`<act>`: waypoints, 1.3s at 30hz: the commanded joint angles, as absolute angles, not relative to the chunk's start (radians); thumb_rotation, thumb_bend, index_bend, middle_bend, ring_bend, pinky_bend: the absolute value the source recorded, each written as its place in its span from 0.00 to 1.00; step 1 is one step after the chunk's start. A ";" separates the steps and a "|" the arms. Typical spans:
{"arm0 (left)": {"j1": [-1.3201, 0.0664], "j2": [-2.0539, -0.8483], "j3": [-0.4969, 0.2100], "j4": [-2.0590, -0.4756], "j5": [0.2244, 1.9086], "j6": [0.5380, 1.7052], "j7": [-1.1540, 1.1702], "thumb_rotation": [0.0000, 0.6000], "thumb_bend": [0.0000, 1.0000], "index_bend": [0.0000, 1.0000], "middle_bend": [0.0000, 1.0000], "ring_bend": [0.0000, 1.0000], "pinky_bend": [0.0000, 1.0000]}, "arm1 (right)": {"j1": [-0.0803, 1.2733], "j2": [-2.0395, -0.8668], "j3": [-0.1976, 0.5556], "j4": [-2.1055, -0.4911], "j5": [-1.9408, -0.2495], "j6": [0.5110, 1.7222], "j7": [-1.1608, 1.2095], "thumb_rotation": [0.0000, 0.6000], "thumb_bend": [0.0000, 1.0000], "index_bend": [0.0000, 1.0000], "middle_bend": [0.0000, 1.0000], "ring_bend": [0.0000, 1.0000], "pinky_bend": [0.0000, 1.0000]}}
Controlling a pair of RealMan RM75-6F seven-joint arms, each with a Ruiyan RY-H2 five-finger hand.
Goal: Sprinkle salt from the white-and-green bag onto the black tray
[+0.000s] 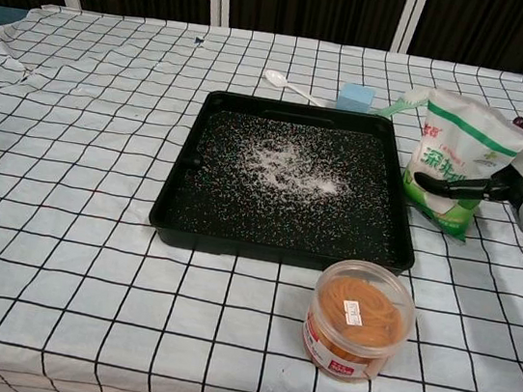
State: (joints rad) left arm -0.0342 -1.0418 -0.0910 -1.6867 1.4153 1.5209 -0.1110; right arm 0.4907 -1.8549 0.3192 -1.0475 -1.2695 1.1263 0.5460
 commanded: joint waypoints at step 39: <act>-0.032 -1.041 -0.090 -1.693 1.418 1.525 -0.111 1.00 0.62 0.22 0.05 0.00 0.00 | 0.810 -1.241 0.289 -1.680 -0.799 0.754 -0.398 1.00 0.25 0.50 0.45 0.54 0.52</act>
